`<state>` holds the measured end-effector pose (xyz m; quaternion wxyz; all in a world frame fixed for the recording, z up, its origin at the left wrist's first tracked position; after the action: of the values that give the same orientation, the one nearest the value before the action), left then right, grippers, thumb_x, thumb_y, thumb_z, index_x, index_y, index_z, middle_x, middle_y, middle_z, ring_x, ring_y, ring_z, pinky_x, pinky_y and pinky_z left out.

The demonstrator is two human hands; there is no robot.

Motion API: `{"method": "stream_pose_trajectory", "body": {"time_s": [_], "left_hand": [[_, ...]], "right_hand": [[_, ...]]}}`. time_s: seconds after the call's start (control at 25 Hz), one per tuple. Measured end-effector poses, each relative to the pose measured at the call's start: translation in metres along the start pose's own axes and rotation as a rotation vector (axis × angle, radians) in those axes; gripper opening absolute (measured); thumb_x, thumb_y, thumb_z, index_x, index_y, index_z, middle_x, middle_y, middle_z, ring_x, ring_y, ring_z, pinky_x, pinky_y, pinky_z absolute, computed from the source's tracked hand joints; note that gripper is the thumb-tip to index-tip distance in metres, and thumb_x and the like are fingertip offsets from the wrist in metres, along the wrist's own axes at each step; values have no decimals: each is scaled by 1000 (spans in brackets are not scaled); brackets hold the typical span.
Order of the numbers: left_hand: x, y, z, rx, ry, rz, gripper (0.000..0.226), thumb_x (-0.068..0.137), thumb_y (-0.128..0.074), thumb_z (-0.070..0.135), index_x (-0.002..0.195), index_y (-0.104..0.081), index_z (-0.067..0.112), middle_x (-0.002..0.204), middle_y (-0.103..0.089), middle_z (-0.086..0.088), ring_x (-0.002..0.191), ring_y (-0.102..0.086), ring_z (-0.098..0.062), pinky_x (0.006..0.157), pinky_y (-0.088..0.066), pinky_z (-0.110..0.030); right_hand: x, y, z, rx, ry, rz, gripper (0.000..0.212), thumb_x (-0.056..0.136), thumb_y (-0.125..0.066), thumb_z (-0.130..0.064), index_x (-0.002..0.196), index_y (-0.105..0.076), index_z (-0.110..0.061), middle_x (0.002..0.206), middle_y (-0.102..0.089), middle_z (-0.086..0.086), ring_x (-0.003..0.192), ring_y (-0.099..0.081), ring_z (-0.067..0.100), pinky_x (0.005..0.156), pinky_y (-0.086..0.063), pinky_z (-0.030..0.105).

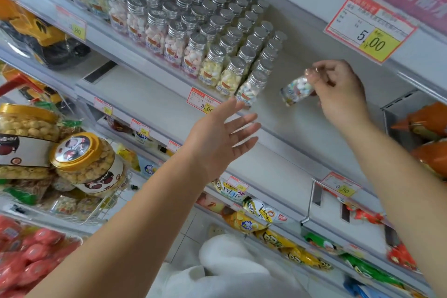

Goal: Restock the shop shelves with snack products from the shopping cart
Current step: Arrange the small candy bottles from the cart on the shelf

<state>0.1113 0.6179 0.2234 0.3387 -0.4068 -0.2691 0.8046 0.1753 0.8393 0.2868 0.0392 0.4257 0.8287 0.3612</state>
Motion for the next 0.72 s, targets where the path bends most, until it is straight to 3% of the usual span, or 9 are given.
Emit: {"method": "stream_pose_trajectory", "body": {"time_s": [0.08,0.24,0.36,0.44,0.48,0.72], "left_hand": [[1,7,4,-8,-17,8,35,99,-54,37,126,-62,16,112,-72,-8,88,-72,-19,74,-57,-32],[1,16,4,3,-33,16,35,100,-54,35,128,-62,16,106,-71,-6,89,-70,-19,75,-57,-32],[2,20,6,-9,-29,16,30,100,-53,35,123,-63,17,104,-71,-5,88,-69,-18,73,-57,-31],[2,23,9,-15,-37,10,28,100,-53,34,121,-63,18,104,-71,-5,88,-69,-18,73,-57,-31],[3,24,11,-18,-42,13,29,100,-53,34,122,-63,17,104,-71,-5,88,-69,-18,74,-57,-31],[8,30,17,-35,-59,15,30,100,-53,33,123,-63,16,104,-69,-6,87,-68,-19,73,-57,-31]], "right_hand": [[23,-8,18,-194,3,-11,24,91,-64,-35,111,-58,-22,108,-66,-2,102,-63,17,89,-50,33],[49,-30,19,-318,3,-49,29,91,-57,-47,110,-60,-25,108,-67,-2,102,-62,24,87,-49,35],[51,-31,30,-76,-221,-44,35,89,-46,-60,96,-60,-29,101,-69,0,88,-66,26,73,-59,41],[49,-37,40,176,-378,-60,27,95,-49,-47,94,-61,-23,100,-68,8,80,-67,28,56,-57,32],[51,-39,44,271,-425,-61,24,97,-51,-42,92,-61,-21,98,-68,8,82,-68,28,54,-57,32],[102,-53,38,361,-485,-64,20,88,-65,-42,88,-64,-22,103,-73,12,92,-71,31,78,-59,51]]}}
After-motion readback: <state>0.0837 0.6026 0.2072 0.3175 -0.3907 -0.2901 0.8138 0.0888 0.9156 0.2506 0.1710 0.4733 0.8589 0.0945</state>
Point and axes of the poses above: each hand's wrist, its own x-axis towards the middle knuckle, its own y-axis out of the back of the hand, z = x × y, the point moved 4 cm from there along x, towards the middle knuckle
